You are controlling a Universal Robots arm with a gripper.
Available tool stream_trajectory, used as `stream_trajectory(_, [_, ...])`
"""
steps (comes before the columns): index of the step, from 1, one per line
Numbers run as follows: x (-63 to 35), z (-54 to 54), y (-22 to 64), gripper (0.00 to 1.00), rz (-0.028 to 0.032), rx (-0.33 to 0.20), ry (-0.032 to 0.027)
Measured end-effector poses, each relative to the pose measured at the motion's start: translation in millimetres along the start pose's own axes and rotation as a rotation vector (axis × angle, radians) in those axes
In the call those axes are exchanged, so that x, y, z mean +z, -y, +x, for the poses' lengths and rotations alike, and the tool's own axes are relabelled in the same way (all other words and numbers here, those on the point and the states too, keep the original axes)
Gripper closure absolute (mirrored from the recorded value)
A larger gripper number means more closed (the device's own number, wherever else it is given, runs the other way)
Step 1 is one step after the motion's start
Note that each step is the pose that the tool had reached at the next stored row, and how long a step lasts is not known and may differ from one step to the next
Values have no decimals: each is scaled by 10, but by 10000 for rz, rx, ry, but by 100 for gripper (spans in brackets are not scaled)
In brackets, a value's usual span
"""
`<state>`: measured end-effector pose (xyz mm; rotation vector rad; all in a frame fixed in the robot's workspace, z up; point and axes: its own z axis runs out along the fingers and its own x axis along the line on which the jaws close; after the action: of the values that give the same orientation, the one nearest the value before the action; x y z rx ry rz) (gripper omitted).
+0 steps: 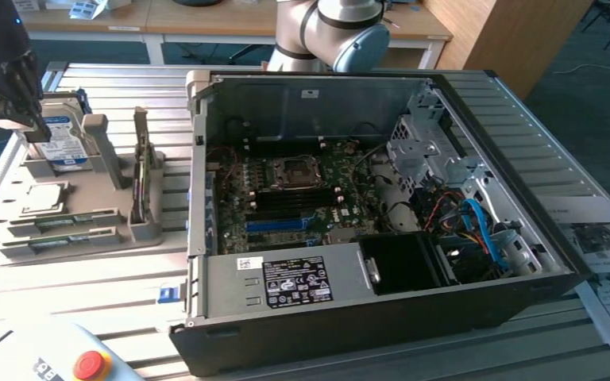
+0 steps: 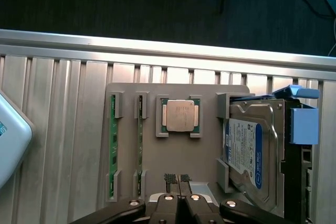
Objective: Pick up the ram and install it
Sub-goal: 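Pick up the ram and move it above insertion slot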
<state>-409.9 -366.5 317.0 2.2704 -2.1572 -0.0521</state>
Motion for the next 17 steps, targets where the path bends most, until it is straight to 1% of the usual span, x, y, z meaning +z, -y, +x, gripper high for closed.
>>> stream_trajectory(12, [1, 0, 0, 89, 3, 0, 1])
stream_trajectory(13, [1, 0, 0, 89, 2, 0, 1])
stream_trajectory(14, [1, 0, 0, 83, 2, 0, 1])
stream_trajectory(16, [1, 0, 0, 83, 3, 0, 1])
stream_trajectory(17, [1, 0, 0, 76, 2, 0, 1])
